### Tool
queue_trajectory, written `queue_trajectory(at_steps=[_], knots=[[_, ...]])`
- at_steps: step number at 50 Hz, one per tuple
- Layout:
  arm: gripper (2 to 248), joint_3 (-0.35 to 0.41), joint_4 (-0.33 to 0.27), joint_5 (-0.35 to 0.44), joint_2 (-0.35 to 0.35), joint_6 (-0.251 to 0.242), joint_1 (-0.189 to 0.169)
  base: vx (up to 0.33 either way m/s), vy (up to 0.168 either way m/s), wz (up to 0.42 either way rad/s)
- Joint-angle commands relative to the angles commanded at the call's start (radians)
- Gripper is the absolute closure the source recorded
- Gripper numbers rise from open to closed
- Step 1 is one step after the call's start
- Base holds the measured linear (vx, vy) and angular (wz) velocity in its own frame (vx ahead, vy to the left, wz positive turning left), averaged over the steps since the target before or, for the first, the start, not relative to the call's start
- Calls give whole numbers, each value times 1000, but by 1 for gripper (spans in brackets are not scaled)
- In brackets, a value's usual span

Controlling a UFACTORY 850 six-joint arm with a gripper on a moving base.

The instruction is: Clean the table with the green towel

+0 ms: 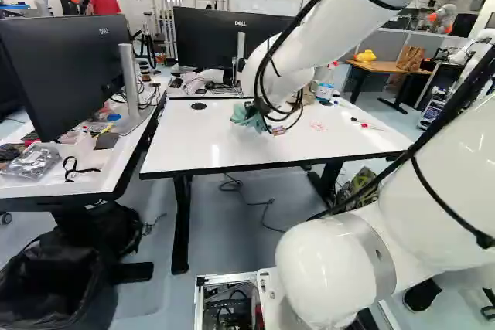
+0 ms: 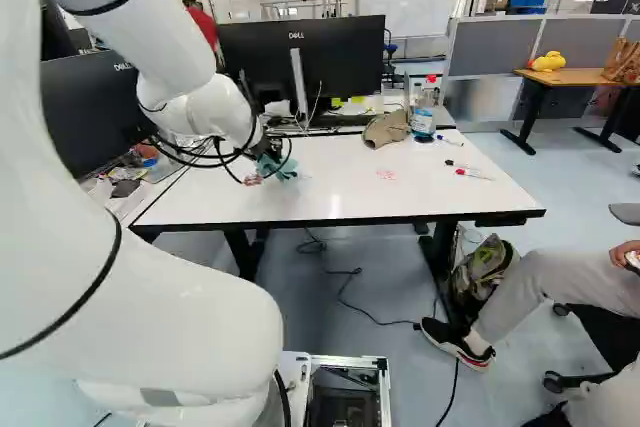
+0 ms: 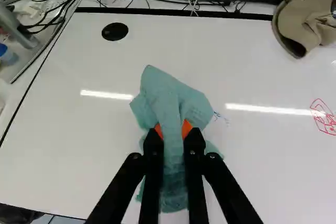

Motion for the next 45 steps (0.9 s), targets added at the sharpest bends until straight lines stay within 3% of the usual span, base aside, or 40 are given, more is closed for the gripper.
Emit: queue_trajectory(at_steps=[28,45], knots=[[200,-80,0,0,-88,0,-103,0,0,0],[200,-156,0,0,-181,0,-115,0,0,0]])
